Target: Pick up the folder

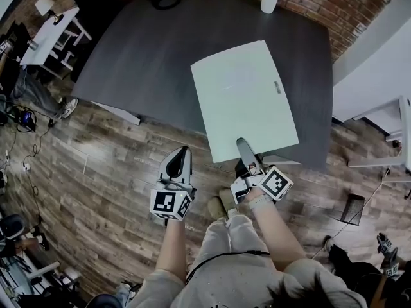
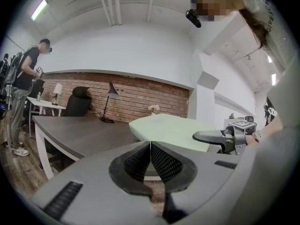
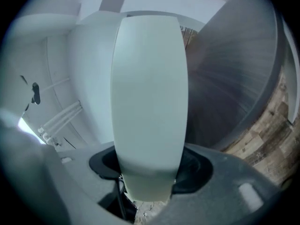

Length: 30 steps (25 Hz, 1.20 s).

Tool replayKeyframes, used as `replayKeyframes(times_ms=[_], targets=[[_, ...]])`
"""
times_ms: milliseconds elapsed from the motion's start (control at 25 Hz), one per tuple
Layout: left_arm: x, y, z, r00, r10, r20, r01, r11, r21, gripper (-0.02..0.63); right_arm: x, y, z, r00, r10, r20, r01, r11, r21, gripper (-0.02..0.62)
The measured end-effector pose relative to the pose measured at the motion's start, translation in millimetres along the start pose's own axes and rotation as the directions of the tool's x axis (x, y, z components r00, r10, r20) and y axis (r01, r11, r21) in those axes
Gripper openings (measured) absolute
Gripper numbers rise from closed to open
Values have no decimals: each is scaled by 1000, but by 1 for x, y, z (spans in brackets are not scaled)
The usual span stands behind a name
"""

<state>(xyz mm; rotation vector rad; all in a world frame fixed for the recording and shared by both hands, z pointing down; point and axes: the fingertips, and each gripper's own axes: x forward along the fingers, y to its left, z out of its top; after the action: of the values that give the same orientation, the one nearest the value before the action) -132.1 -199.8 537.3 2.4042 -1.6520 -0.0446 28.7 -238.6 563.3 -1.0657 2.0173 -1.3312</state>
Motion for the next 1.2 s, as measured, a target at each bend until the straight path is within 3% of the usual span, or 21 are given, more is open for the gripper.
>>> replayKeyframes(times_ms=[280,480,680,960,1200], targets=[[8,-5,27,999,-2,32,1,1000,19,3,3,24,21,999,39,-15,-40,997,-64,276],[10,-5,44,999,8,52,-9,1000,28,3,4,28,35,999,-7,-34,2,991,-136,276],[11,-5,56,998,21,61,-23,999,31,3,9,44,53,999,4,-35,-13,962,-272,276],[9,0,76,995,51,85,-54,998,40,3,10,59,69,999,32,-32,-41,933,-358,276],[3,4,89,993,68,100,-72,997,34,3,11,74,78,999,40,-31,-50,888,-456,276]])
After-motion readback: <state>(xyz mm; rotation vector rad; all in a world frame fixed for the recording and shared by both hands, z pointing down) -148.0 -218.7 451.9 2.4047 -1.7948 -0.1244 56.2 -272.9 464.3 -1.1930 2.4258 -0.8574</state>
